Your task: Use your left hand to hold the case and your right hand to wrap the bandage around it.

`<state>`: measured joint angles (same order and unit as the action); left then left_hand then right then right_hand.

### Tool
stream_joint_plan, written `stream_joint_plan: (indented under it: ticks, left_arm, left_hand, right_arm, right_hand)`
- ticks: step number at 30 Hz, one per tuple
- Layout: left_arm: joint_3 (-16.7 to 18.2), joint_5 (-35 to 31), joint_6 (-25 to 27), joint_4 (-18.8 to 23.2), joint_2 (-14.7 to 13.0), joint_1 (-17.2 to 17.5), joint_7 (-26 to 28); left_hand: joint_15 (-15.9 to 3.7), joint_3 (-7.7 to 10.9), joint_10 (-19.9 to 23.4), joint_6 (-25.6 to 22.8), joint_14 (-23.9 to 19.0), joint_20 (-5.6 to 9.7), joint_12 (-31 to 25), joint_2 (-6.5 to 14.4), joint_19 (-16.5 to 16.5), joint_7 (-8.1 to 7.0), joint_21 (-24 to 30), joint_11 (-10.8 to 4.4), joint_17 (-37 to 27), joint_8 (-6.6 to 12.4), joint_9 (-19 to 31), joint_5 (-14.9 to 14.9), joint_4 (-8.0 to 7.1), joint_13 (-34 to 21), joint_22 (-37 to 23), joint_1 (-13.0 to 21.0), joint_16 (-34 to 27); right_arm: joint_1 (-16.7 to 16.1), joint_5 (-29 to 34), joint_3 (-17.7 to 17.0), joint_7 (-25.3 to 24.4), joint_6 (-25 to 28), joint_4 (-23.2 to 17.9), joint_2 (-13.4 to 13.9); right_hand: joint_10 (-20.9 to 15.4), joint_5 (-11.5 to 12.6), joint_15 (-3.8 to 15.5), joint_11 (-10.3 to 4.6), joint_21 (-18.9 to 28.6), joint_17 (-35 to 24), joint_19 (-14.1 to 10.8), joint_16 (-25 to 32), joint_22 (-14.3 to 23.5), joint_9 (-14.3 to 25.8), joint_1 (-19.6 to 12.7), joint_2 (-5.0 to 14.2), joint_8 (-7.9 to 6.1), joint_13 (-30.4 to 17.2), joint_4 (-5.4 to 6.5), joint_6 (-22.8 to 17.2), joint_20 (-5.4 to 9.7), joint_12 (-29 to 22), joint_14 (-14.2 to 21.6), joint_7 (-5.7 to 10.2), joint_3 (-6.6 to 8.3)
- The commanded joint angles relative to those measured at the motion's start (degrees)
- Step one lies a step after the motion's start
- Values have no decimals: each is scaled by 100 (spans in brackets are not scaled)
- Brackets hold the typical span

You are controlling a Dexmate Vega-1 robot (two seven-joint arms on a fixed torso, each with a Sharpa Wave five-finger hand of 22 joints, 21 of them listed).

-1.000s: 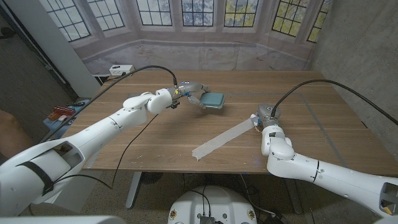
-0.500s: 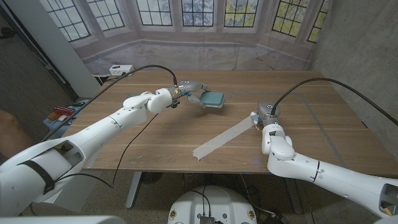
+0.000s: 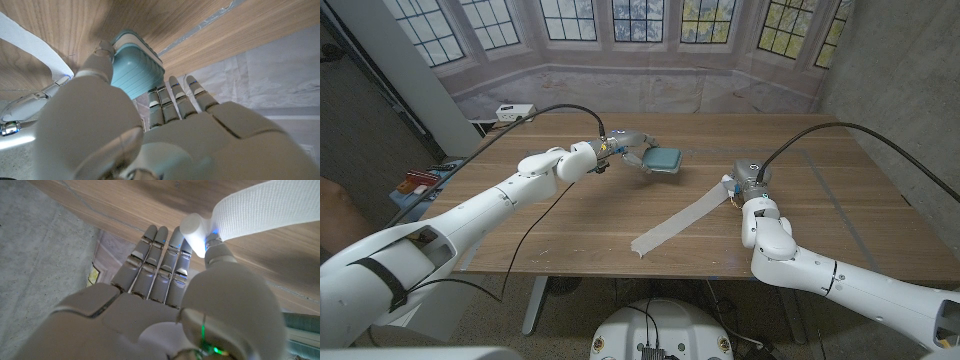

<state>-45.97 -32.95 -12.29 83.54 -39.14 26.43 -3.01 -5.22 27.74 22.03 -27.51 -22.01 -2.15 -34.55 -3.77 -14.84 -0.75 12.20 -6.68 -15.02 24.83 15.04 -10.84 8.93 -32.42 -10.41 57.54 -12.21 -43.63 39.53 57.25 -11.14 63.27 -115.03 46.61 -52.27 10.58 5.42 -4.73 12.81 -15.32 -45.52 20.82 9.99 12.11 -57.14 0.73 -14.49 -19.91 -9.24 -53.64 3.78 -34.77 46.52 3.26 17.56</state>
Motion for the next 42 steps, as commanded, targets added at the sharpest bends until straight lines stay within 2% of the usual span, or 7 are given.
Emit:
stream_joint_plan:
  ticks: [1, 23, 42]
  left_arm:
    - [55, -5, 7, 86, -44, 59, 13]
    - [92, -2, 7, 166, -45, 60, -37]
    - [93, -35, -5, 253, -29, 87, -43]
  left_hand:
    - [-12, 41, 361, -754, -25, 25, -12, 294, 34, -276, -20, -335, -17, 1699, 0, -52, -17, -18, -18, 1, 15]
    - [-9, 35, 388, -744, -30, 26, -3, 296, 36, -281, -19, -328, -17, 1740, -23, -52, -12, -36, -18, 2, 15]
    - [-11, 38, 388, -727, -28, 30, 12, 304, 38, -276, -19, -325, -17, 1770, -38, -49, -18, -50, -18, -10, 18]
  right_arm:
    - [-122, 271, -172, 31, -138, -47, -33]
    - [-232, 673, -478, -9, -638, 166, -230]
    - [-450, 1056, -771, -54, -910, 121, -275]
  right_hand:
    - [-20, 20, 670, -9, 13, -24, -30, -12, 25, 17, -74, 10, -4, -20, -6, -53, 24, -31, 70, 0, 46]
    - [-45, 21, 678, -18, 2, -54, -35, -22, 25, 18, -97, 2, 12, -30, -2, -67, 26, -44, 105, 0, 50]
    - [-59, 23, 680, -31, -3, -66, -49, -42, 25, 21, -121, -6, 18, -40, -1, -101, 36, -51, 149, 9, 62]
